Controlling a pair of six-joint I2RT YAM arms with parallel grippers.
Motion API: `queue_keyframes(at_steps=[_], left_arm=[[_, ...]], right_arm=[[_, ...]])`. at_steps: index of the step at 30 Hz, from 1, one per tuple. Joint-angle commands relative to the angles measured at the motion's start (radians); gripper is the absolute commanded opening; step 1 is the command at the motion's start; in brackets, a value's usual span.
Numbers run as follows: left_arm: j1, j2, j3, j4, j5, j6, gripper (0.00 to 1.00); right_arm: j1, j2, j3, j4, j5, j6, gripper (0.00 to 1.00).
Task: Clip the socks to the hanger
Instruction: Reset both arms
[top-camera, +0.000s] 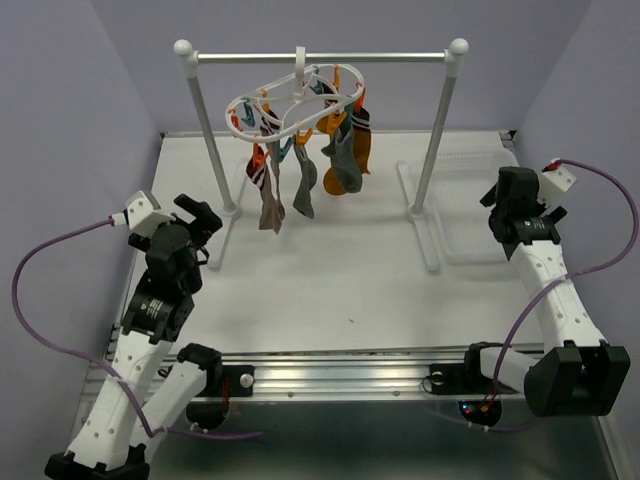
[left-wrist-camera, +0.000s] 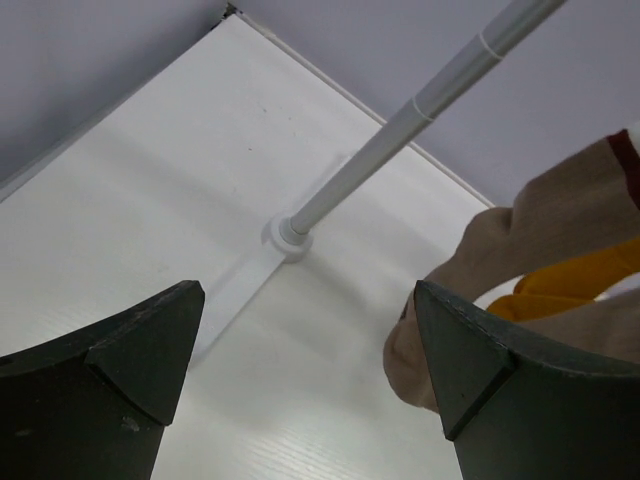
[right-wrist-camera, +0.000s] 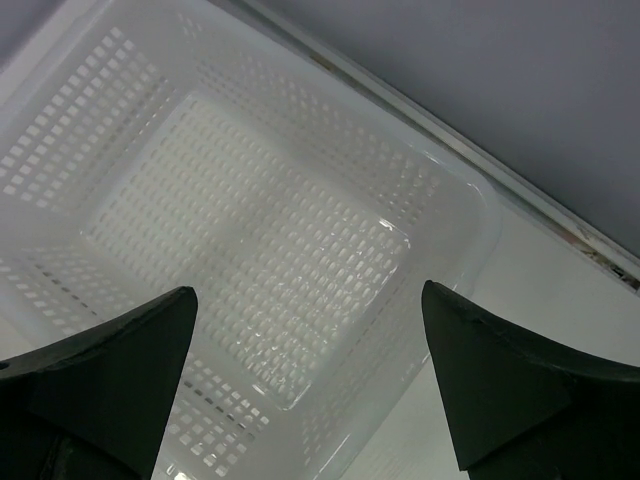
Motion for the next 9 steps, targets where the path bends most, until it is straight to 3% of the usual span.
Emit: queue_keyframes(at_steps=[1,9], left_arm=[[0.174,0.082,-0.001,0.127,0.218,0.072,0.99],[0.324,0.143,0.007,0.192,0.289,0.054,0.99]], right_arm=[[-0.003,-0.003,0.011,0.096,-0.051,-0.057,1.00],[-0.003,-0.031,-0.032,0.154,-0.075,-0.034,1.00]])
